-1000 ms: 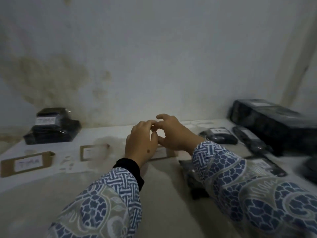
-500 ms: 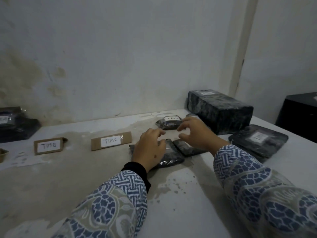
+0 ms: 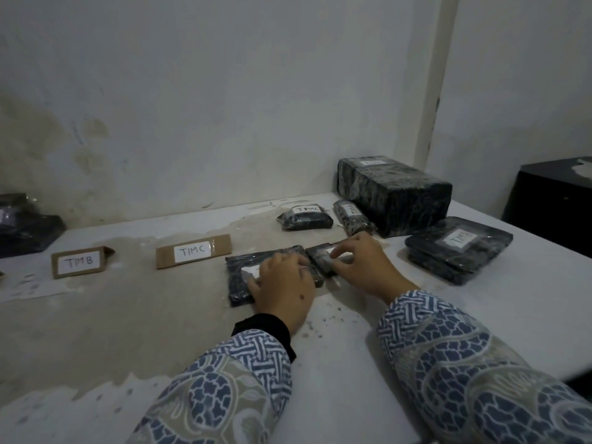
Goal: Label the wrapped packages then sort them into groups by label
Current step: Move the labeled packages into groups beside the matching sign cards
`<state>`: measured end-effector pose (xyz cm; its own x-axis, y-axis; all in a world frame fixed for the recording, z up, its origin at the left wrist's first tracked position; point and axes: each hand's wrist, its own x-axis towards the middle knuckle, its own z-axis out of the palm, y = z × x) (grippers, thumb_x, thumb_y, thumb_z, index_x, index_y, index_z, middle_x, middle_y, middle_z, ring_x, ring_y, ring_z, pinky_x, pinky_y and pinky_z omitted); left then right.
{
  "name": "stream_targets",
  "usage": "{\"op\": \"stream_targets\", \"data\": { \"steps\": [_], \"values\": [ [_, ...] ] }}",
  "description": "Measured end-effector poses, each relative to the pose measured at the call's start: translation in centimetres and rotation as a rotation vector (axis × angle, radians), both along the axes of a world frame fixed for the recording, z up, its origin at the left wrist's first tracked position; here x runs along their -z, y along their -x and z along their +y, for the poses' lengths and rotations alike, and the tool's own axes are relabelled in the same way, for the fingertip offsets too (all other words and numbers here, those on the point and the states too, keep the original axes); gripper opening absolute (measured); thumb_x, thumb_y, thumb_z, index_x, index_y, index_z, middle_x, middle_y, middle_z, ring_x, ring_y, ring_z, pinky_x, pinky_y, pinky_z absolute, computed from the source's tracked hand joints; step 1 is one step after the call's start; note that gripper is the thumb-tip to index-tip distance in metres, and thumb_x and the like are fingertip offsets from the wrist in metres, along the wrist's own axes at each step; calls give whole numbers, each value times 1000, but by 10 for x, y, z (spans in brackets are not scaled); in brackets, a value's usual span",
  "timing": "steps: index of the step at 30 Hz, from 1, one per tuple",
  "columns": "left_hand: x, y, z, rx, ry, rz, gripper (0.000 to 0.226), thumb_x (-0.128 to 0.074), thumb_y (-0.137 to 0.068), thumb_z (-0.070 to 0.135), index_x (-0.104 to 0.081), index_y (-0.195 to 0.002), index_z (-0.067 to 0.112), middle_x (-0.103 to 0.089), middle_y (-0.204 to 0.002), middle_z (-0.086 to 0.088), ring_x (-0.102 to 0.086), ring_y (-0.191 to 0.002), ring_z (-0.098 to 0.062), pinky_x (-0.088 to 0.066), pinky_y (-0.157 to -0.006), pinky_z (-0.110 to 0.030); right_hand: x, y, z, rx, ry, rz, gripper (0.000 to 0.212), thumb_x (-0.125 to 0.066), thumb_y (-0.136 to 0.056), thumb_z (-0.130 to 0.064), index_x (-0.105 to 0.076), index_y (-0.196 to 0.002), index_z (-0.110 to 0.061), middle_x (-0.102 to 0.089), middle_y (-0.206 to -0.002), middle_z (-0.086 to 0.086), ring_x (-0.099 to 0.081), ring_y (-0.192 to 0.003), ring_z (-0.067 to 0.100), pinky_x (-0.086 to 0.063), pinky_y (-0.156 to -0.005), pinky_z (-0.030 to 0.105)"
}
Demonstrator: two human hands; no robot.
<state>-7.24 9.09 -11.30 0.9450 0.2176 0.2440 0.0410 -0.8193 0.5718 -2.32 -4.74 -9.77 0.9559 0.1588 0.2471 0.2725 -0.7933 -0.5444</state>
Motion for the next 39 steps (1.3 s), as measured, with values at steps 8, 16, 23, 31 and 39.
{"op": "stream_targets", "data": {
  "steps": [8, 16, 23, 31, 39],
  "values": [
    [4, 1, 41, -274, 98, 49, 30, -46, -89, 18, -54, -118, 23, -42, -135, -8, -34, -129, -28, -24, -110, -44, 9, 3, 25, -67, 10, 67, 27, -64, -84, -34, -68, -103, -16, -45, -119, 8, -46, -114, 23, -38, -95, 28],
    [7, -11, 67, -284, 539, -84, 42, -55, -83, 3, -47, -124, 9, -61, -116, -14, -58, -103, -32, -50, -91, -41, 17, -2, 49, 65, -222, 122, 39, -64, -81, -30, -69, -73, 7, -68, -81, 24, -61, -83, 29, -48, -84, 40],
    [5, -6, 74, -290, 795, -275, 50, -44, -86, -8, -44, -132, 11, -53, -117, -2, -54, -82, -10, -47, -67, -20, 19, -2, 67, 246, -282, 241, 41, -52, -74, -38, -68, -90, -4, -61, -109, 15, -45, -107, 33, -34, -84, 34],
    [-4, -14, 111, -287, 802, -422, 35, -40, -94, 1, -55, -125, 9, -59, -120, -4, -58, -109, -23, -52, -91, -36, -2, 13, 98, 52, -715, 330, 38, -54, -85, -10, -42, -49, -16, -41, -48, -1, -40, -48, 12, -34, -42, 17],
    [-19, -20, 182, -327, 875, -465, 27, -46, -93, 8, -68, -110, 7, -68, -110, -8, -64, -102, -25, -52, -95, -39, -45, 3, 159, -71, -906, 350, 24, -57, -85, -12, -43, -105, -11, -53, -90, 6, -47, -65, 10, -38, -49, 20]
  ]
}}
